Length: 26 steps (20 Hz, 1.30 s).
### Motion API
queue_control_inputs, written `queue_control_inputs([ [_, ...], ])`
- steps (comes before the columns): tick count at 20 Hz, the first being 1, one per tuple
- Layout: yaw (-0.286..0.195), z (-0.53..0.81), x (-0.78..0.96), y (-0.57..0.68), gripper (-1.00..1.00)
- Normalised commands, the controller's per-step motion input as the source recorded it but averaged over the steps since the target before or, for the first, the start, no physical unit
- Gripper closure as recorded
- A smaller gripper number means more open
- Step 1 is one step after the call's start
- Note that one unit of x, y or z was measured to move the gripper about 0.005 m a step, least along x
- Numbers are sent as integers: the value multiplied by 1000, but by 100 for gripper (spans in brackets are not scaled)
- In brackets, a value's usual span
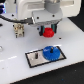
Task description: Insert the blue gear onto the right peg, followed by the red gear
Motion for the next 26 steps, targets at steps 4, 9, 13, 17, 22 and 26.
queue_control_inputs([
  [4,0,388,667,-154,100],
  [9,0,338,718,-109,100],
  [13,0,227,720,-58,100],
  [17,0,151,669,-34,100],
  [22,0,45,573,-11,100],
  [26,0,-4,381,-5,100],
])
